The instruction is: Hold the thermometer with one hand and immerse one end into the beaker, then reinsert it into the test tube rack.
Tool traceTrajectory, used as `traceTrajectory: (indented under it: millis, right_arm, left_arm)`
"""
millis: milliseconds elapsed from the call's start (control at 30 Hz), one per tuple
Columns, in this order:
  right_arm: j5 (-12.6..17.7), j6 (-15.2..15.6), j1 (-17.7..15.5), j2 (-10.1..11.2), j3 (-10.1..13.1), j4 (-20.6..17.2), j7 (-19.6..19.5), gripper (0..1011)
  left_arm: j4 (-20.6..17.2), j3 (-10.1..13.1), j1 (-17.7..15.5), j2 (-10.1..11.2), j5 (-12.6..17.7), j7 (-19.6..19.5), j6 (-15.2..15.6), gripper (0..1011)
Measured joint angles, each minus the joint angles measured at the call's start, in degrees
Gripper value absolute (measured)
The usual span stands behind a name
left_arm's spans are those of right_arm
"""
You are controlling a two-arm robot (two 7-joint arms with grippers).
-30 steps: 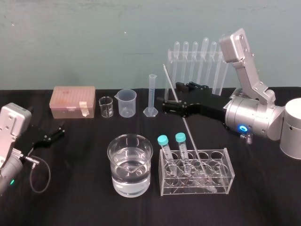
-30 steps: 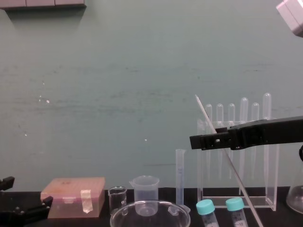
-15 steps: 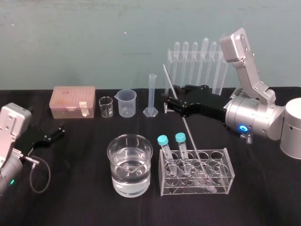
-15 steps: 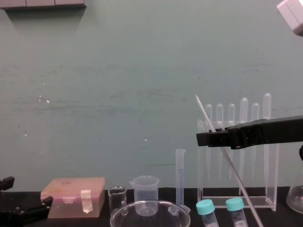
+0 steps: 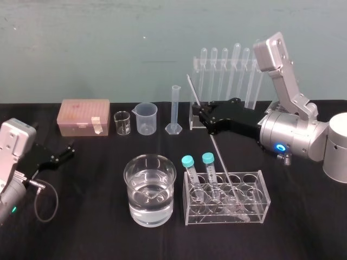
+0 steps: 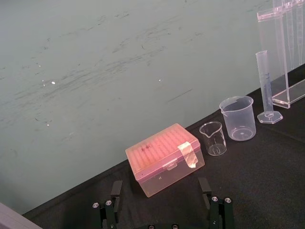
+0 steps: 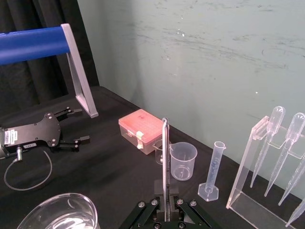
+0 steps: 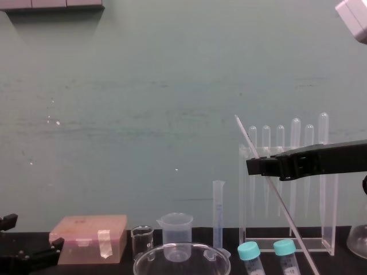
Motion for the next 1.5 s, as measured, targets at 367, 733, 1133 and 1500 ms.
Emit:
traceTrajectory:
  millis: [367, 733, 1133, 1500]
  right_arm:
    - [0.48, -4.4, -3.03, -0.61, 2.56, -1.03, -0.52, 56]
    - [2.61, -19.41, -11.44, -0.43, 9.7, -4.39, 2.23, 56]
    - [6.73, -24.07, -17.18, 0.86, 14.77, -6.23, 5.37, 56]
    - [12.66, -22.72, -8.54, 0.09, 15.96, -7.39, 9.62, 55]
  left_arm:
    - [0.0, 0.0, 0.0, 0.0, 0.0, 0.0, 0.0, 1008]
    - [0.0, 0.0, 0.0, 0.0, 0.0, 0.0, 0.0, 1008]
    - [0.0, 0.0, 0.0, 0.0, 0.0, 0.0, 0.0, 1008]
    - [0.0, 0.0, 0.0, 0.0, 0.0, 0.0, 0.0, 1008]
